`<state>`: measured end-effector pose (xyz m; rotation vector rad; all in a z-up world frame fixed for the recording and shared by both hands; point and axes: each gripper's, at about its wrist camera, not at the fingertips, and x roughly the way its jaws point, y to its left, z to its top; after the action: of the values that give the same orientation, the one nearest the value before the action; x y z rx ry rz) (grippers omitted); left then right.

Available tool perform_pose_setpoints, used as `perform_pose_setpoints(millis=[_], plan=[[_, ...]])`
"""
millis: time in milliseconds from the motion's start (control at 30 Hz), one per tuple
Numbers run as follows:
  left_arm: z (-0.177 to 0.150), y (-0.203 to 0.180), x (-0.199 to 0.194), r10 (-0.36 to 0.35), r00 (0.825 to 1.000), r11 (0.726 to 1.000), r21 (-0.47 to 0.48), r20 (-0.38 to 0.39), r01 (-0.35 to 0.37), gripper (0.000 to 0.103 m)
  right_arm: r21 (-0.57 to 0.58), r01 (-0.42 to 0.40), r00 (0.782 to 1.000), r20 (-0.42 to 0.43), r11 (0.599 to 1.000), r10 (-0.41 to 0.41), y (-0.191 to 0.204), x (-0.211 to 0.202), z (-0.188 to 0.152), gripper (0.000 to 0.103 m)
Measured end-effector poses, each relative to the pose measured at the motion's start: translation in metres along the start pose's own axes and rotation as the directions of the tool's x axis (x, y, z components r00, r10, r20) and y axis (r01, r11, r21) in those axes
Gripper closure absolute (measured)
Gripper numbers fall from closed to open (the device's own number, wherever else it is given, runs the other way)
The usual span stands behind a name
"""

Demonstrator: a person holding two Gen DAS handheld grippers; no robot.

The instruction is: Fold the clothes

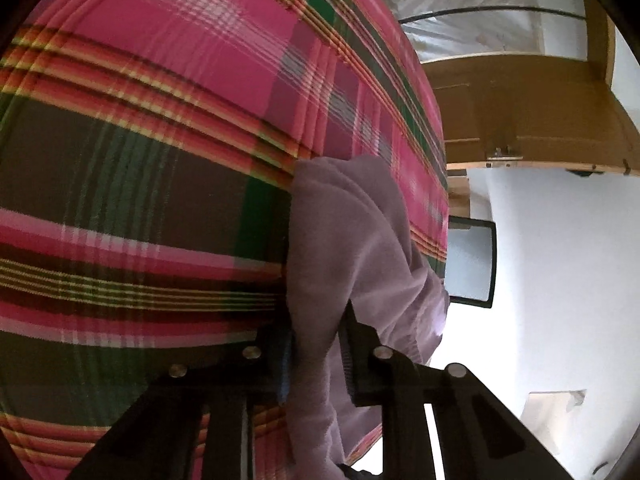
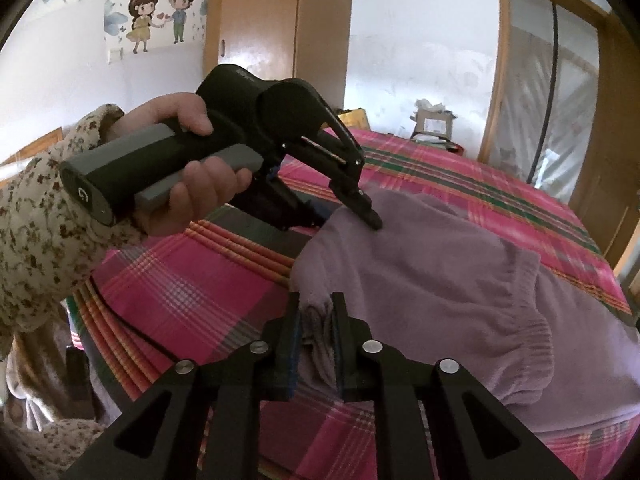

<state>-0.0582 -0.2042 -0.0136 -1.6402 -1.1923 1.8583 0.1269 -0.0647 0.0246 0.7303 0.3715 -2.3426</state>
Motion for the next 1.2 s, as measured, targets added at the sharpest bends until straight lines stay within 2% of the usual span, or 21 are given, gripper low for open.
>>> perform_pose_setpoints(millis=[167, 367, 467, 533, 633, 867, 1033, 1100, 1200], plan=[[0.000, -0.001, 0.001, 0.006, 1.000, 1.000, 0.004, 0.002, -0.006, 0.085, -0.006, 0.000, 1.000, -0.023, 1.000, 0.000, 0.003, 0.007, -0.001, 0.075], [0.001, -0.004, 0.001, 0.007, 1.000, 1.000, 0.001, 0.001, -0.007, 0.086, -0.026, 0.009, 0.999, -0.046, 1.000, -0.010, 0.014, 0.016, -0.004, 0.070], [0.002, -0.005, 0.002, 0.004, 1.000, 1.000, -0.002, 0.000, -0.004, 0.086, -0.048, 0.018, 0.998, -0.051, 0.999, -0.021, 0.019, 0.021, -0.005, 0.057], [0.003, -0.004, 0.003, 0.000, 1.000, 1.000, -0.011, -0.004, 0.000, 0.086, -0.063, 0.021, 0.999, -0.048, 0.998, -0.024, 0.023, 0.023, -0.005, 0.055], [0.002, -0.004, 0.003, -0.002, 1.000, 1.000, -0.012, -0.005, 0.002, 0.086, -0.084, 0.069, 0.996, -0.047, 0.994, -0.073, 0.028, 0.026, -0.005, 0.053], [0.004, -0.005, 0.001, -0.008, 1.000, 1.000, -0.012, -0.013, 0.008, 0.086, -0.090, 0.121, 0.990, -0.068, 0.989, -0.127, 0.033, 0.034, -0.005, 0.053], [0.005, -0.001, 0.000, -0.010, 1.000, 1.000, -0.011, -0.020, 0.009, 0.086, -0.051, 0.126, 0.988, -0.082, 0.991, -0.130, 0.027, 0.034, -0.006, 0.067], [0.005, 0.001, 0.001, -0.005, 1.000, 1.000, -0.016, -0.025, 0.004, 0.086, -0.052, 0.129, 0.988, -0.078, 0.990, -0.133, 0.029, 0.033, -0.006, 0.081], [0.006, 0.006, 0.000, -0.010, 0.999, 1.000, -0.025, -0.034, 0.009, 0.086, -0.055, 0.123, 0.989, -0.077, 0.991, -0.127, 0.030, 0.033, -0.007, 0.084]])
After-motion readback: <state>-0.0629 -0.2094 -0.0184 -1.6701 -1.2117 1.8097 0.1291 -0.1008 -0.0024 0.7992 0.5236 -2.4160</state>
